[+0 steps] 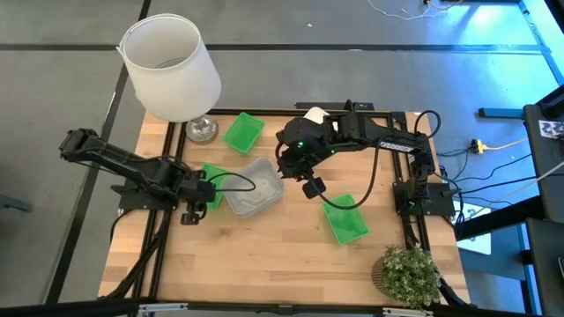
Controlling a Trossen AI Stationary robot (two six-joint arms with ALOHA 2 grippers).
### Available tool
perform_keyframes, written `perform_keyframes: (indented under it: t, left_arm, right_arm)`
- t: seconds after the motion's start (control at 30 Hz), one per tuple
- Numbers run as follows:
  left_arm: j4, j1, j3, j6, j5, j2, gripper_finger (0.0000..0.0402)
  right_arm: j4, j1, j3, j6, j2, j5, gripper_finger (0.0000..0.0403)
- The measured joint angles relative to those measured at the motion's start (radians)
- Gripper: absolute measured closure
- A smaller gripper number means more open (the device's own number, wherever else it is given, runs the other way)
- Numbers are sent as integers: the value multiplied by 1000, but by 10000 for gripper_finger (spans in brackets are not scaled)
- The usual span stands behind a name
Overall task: Stack baskets by color
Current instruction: Stack the middle green bin on the top green bin
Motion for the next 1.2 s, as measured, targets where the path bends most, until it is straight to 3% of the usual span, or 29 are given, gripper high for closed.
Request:
perform_keyframes:
  t: [0.43, 1.07, 1.2]
  left_arm:
    - [23, 0, -13, -95, 6, 7, 312]
    - [54, 1, -13, -120, 6, 246, 316]
    - [56, 1, -13, -123, 47, 286, 341]
  right_arm:
    - [1, 0, 0, 0, 0, 0, 320]
    - [1, 0, 0, 0, 0, 0, 320]
    - [0, 0, 0, 0, 0, 0, 320]
